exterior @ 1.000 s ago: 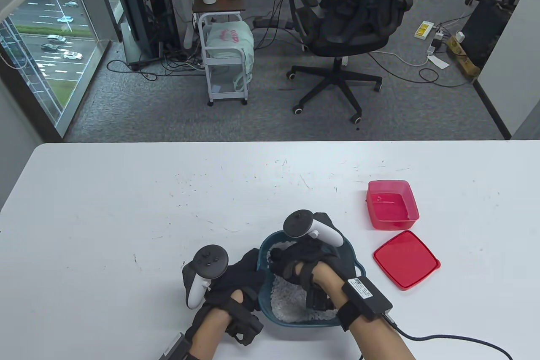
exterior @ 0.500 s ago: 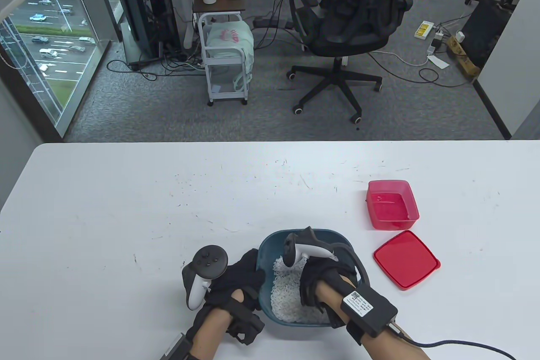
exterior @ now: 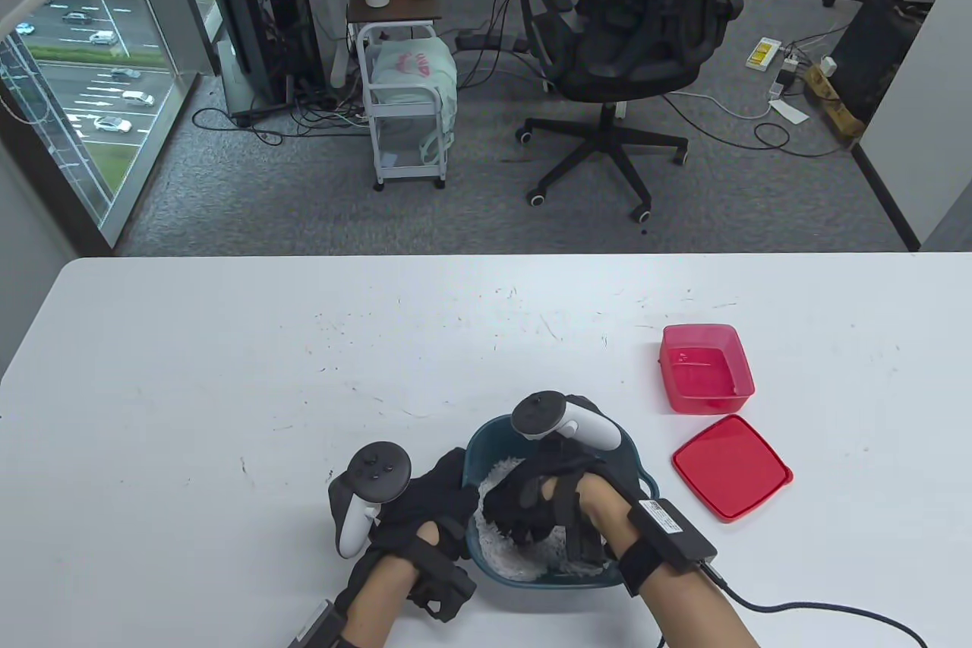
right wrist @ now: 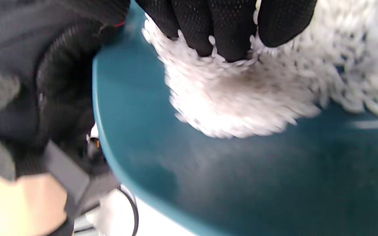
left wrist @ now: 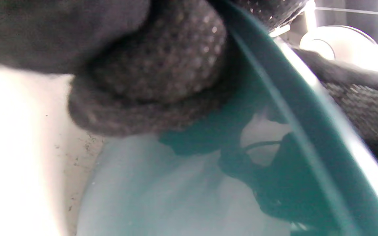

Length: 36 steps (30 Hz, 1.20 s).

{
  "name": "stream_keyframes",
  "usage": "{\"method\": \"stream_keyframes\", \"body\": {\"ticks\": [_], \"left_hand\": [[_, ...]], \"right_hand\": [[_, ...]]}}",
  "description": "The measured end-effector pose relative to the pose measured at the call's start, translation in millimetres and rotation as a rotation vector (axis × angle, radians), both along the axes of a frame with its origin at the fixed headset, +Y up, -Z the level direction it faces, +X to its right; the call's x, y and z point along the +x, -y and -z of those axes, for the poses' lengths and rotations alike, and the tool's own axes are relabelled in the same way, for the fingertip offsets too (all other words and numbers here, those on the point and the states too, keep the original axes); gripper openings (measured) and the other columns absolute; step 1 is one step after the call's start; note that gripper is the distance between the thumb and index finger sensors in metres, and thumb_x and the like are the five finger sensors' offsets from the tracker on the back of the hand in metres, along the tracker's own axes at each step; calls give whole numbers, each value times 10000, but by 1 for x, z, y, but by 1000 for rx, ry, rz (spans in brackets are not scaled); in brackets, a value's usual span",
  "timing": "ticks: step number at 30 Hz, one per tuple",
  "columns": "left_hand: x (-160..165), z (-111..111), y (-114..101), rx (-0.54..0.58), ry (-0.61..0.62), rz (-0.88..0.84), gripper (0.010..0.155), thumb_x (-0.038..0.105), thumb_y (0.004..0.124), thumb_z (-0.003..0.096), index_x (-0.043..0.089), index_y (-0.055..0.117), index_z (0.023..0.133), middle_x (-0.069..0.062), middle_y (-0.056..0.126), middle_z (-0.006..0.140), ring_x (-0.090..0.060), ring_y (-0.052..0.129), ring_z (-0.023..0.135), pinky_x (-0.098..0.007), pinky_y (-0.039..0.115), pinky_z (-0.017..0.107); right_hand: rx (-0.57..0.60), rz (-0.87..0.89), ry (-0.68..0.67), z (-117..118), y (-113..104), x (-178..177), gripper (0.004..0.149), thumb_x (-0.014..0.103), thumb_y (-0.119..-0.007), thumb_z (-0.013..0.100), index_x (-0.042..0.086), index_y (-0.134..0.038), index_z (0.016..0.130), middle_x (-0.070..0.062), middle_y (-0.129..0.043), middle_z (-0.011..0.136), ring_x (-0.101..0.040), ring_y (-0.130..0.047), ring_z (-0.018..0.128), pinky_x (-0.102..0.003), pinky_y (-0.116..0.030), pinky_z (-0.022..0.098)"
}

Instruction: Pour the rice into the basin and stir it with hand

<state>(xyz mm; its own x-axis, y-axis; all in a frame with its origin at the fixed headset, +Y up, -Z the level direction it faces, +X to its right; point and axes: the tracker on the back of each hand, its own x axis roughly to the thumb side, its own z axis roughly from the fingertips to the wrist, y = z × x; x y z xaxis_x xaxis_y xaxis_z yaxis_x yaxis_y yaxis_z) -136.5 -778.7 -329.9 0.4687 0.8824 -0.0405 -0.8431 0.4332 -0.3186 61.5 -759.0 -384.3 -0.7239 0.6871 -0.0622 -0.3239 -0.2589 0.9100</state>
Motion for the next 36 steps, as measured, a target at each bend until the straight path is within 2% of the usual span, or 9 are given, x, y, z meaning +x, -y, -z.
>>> {"method": "stream_keyframes", "body": {"ticks": [4,8,11,15,20,23,26,31,36], "left_hand": [[1,0,0,2,11,1,683,255,818,482,-22,574,1056,-333,789,932,-167,1114,82,-288,989,19],[1,0,0,0,7,4,683,256,818,482,-21,575,1056,-330,792,932,-165,1115,82,-286,990,18],[1,-1,-1,-2,0,1,682,257,818,481,-24,577,1054,-330,793,930,-164,1115,80,-285,990,15],[1,-1,-1,-4,-11,4,677,254,818,479,-23,583,1051,-328,800,925,-162,1115,74,-283,991,11],[2,-1,-1,-8,-20,2,676,252,818,478,-27,585,1048,-331,801,922,-164,1114,72,-283,991,9],[1,-2,-1,-7,-24,4,675,251,818,477,-25,585,1048,-329,803,922,-163,1114,70,-283,990,7],[2,-2,-1,-8,-25,4,677,251,818,477,-31,586,1047,-329,803,921,-164,1114,69,-284,990,7],[2,-1,-1,-4,-13,2,681,254,818,479,-28,579,1050,-333,796,925,-169,1113,74,-287,989,11],[3,-1,-1,4,3,8,683,253,814,481,-28,572,1054,-335,788,930,-165,1113,80,-286,989,16]], "right_hand": [[189,-114,175,13,-11,7,638,387,-718,396,73,-648,947,-211,-685,966,-470,-708,847,-665,-615,551],[390,-434,131,16,-19,11,609,404,-735,393,61,-774,895,-216,-830,880,-470,-841,755,-647,-685,509],[436,-673,58,10,-19,14,616,408,-737,390,42,-792,883,-237,-861,856,-480,-870,722,-627,-719,486],[417,-868,-81,-8,-14,11,652,413,-732,383,-15,-765,874,-290,-857,825,-498,-887,659,-600,-753,437],[397,-964,-236,-35,-4,-2,663,415,-759,344,-115,-897,718,-346,-1027,582,-499,-1042,374,-578,-851,240],[297,-854,-278,-40,0,-5,656,423,-769,326,-133,-953,619,-328,-1085,468,-481,-1071,266,-563,-864,173],[192,-534,-295,-40,-2,-8,652,419,-765,334,-116,-935,666,-336,-1057,518,-503,-1047,327,-580,-844,221],[35,-144,-238,-34,-4,-5,666,404,-782,331,-22,-821,842,-275,-911,822,-519,-908,676,-642,-758,447],[39,-47,-104,-14,-2,-2,685,395,-736,374,64,-576,953,-210,-618,989,-454,-658,869,-648,-621,557]]}}
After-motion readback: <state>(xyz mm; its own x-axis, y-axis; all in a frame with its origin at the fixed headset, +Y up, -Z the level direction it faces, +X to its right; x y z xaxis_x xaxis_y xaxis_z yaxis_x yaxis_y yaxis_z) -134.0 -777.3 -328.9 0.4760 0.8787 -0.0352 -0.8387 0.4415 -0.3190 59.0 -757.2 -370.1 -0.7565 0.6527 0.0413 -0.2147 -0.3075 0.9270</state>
